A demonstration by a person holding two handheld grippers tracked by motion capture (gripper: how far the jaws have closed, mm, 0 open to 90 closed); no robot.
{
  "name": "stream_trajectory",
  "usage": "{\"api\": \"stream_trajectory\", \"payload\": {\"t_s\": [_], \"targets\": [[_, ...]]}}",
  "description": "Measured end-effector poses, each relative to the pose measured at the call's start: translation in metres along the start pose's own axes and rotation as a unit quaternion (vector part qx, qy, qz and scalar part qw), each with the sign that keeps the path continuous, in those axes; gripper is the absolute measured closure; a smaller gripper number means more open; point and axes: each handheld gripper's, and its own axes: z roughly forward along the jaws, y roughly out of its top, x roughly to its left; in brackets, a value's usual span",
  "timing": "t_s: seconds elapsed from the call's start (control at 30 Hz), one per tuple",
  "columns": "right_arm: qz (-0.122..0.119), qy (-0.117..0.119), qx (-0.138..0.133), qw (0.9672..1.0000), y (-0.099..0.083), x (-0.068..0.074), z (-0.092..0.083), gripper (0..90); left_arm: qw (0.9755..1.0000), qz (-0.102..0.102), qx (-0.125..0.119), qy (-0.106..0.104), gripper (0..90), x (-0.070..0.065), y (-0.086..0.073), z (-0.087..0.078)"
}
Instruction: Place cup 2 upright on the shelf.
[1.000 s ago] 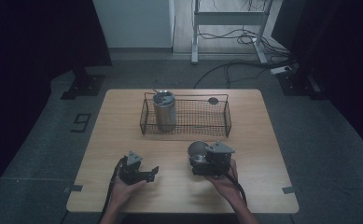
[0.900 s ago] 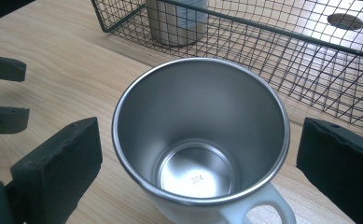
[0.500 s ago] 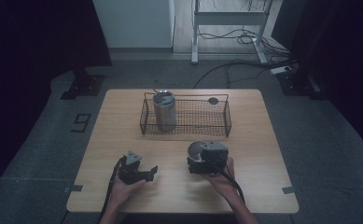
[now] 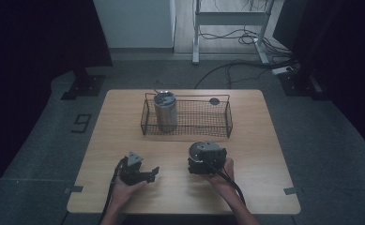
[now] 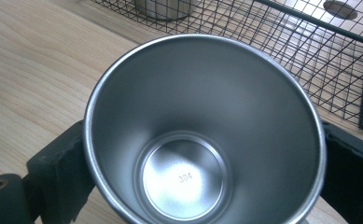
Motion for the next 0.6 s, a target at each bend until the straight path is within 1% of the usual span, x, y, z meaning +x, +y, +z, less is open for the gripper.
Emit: {"api": "stream_trajectory", "payload": {"t_s": [0.07,0.13,0.37,0.47,0.6], "targets": [[-0.001,0.002,0.0,1.0,0.0,-0.0005,0.0003,5.1,1.0,0.0,0.001,0.0,10.0,0.0002,-0.0001,-0.0001],[-0.006,0.01,-0.003,0.9999,-0.0006,-0.0026,0.0001,5.4,1.0,0.0,0.0,0.0,10.1,0.0001,-0.0001,-0.0003],[-0.008,0.025,-0.01,0.9996,-0.0017,-0.0063,-0.0011,5.9,1.0,0.001,0.001,-0.001,10.1,0.0001,-0.0002,0.0001],[-0.006,0.029,-0.012,0.9995,-0.0017,-0.0073,-0.0017,6.1,1.0,0.001,0.001,0.0,10.1,0.0002,-0.0002,0.0],[-0.009,0.03,-0.013,0.9994,-0.0019,-0.0079,-0.0028,6.1,1.0,0.002,0.0,0.0,10.1,-0.0002,-0.0002,-0.0002]]}}
